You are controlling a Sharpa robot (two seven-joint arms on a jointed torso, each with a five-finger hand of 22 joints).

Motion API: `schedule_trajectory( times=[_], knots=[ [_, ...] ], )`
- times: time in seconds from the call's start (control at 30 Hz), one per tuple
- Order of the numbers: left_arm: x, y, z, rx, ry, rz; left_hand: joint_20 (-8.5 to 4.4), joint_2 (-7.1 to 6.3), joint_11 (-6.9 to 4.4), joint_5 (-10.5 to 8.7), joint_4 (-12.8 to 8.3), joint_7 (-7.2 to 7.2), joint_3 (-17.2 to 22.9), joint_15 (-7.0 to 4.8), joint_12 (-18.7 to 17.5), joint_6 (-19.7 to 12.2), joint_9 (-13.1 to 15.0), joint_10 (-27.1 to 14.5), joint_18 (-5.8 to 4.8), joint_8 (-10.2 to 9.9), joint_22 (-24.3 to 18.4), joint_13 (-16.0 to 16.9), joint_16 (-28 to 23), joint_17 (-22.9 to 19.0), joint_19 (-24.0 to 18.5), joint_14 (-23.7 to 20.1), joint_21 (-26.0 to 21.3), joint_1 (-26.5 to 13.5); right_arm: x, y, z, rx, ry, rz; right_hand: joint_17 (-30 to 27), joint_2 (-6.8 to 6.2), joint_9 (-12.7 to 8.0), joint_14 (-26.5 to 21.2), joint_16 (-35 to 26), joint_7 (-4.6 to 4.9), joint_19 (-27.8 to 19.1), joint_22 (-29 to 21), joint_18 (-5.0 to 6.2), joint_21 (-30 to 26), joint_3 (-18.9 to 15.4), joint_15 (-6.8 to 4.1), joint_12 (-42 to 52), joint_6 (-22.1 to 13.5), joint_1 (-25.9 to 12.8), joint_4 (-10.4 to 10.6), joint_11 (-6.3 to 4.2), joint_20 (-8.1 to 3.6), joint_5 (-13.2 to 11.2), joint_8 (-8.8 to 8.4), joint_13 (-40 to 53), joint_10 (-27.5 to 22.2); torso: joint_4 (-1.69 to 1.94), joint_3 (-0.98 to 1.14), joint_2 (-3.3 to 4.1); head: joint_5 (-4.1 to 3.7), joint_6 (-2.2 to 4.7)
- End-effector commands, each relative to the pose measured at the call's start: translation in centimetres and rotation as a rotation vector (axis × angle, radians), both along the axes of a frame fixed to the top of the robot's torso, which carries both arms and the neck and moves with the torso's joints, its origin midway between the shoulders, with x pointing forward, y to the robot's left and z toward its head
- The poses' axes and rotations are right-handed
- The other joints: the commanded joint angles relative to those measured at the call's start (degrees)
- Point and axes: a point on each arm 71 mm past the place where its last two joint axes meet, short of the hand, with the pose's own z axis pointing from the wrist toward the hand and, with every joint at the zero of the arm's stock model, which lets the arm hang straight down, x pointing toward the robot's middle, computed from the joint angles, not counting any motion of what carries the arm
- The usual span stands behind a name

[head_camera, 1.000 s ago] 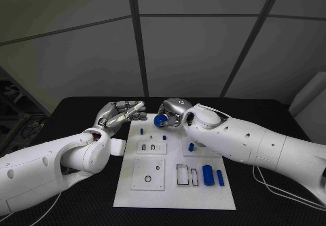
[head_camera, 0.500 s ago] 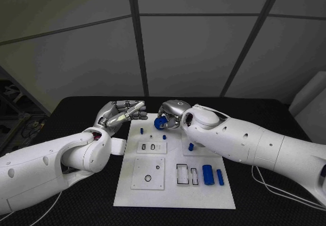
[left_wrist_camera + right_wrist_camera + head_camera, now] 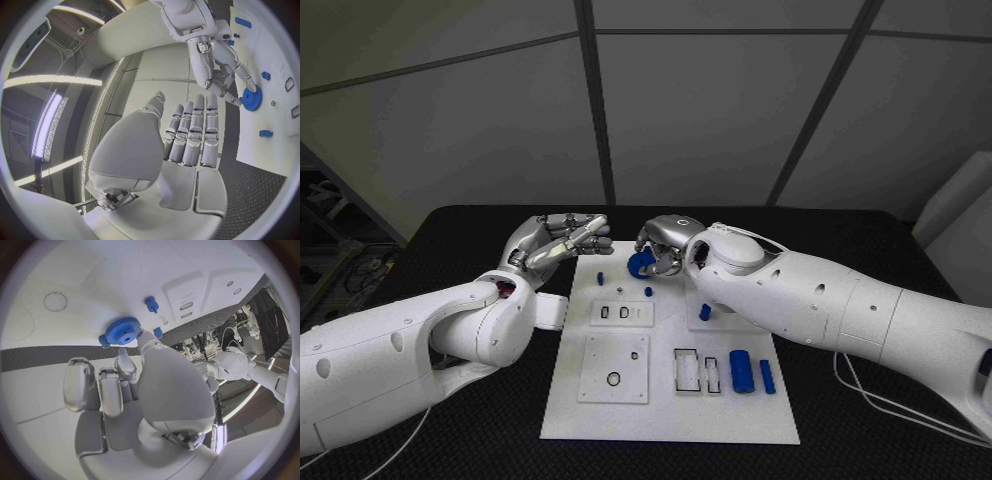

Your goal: Assemble the parts on the task board

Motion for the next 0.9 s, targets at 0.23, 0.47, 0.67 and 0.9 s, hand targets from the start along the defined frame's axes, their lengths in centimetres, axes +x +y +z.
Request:
schedule_trajectory(
  times=[0.23, 0.47, 0.67, 0.9],
  knots=[
    [0.0, -0.1, 0.2, 0.000, -0.009, -0.012, 0.18, 0.08, 0.20, -0.26, -0.4, 0.27, 0.0, 0.43, -0.4, -0.2, -0.1, -0.1, -0.61, -0.3, 0.0, 0.0, -0.3, 0.1, 0.0, -0.2, 0.2, -0.4, 0.0, -0.2, -0.2, -0.006, 0.037, 0.001, 11.9, -0.58, -0.5, 5.2, 0.6, 1.01, 0.0, 0.1, -0.74, -0.1, -2.4, 1.29, -0.5, -2.0, -5.0, 4.6, 0.91, 1.40, 1.4, -1.79, -0.7, -1.1, 0.00, 0.01, 0.02, -0.05, 0.16],
    [0.0, -0.1, 0.2, 0.001, -0.007, -0.012, 0.19, 0.07, 0.22, -0.26, -0.5, 0.30, 0.0, 0.45, -0.4, -0.2, -0.1, -0.2, -0.63, -0.4, 0.0, 0.0, -0.4, 0.1, -0.1, -0.2, 0.2, -0.4, 0.0, -0.6, -0.3, -0.003, 0.062, -0.003, 12.5, 0.92, 0.0, 5.4, 0.9, 0.38, 0.3, 0.6, -0.81, 0.1, -2.9, 1.01, 0.9, 0.8, -9.1, 5.4, 0.47, 1.29, 5.0, -0.60, 0.7, -0.2, -0.04, 0.03, 0.01, -0.04, 0.11],
    [0.0, -0.1, 0.2, 0.001, -0.006, -0.013, 0.20, 0.06, 0.25, -0.27, -0.5, 0.32, 0.0, 0.48, -0.5, -0.2, -0.1, -0.2, -0.63, -0.4, 0.0, 0.0, -0.4, 0.1, -0.1, -0.3, 0.2, -0.4, 0.2, -1.1, -0.5, -0.013, 0.084, -0.018, 13.0, 1.56, 0.1, 5.5, 1.0, 0.06, 0.6, 1.0, -0.89, 0.3, -3.0, 0.76, 1.8, 1.9, -10.5, 5.5, 0.19, 1.06, 5.7, -0.23, 1.6, 0.4, -0.02, 0.01, 0.01, -0.11, 0.12],
    [0.0, 0.0, 0.2, 0.002, -0.006, -0.010, 0.20, 0.06, 0.25, -0.27, -0.5, 0.32, 0.0, 0.48, -0.5, -0.2, -0.1, -0.2, -0.63, -0.4, 0.0, 0.0, -0.4, 0.1, -0.1, -0.3, 0.2, -0.4, 0.3, -1.7, -0.5, -0.010, 0.084, -0.029, 13.3, 1.68, 0.0, 5.5, 1.1, -0.02, 0.8, 1.4, -0.98, 0.5, -3.1, 0.69, 2.1, 2.1, -11.3, 5.3, 0.11, 0.97, 6.4, -0.30, 2.0, 0.6, -0.01, 0.03, -0.03, -0.13, 0.17]
  ],
)
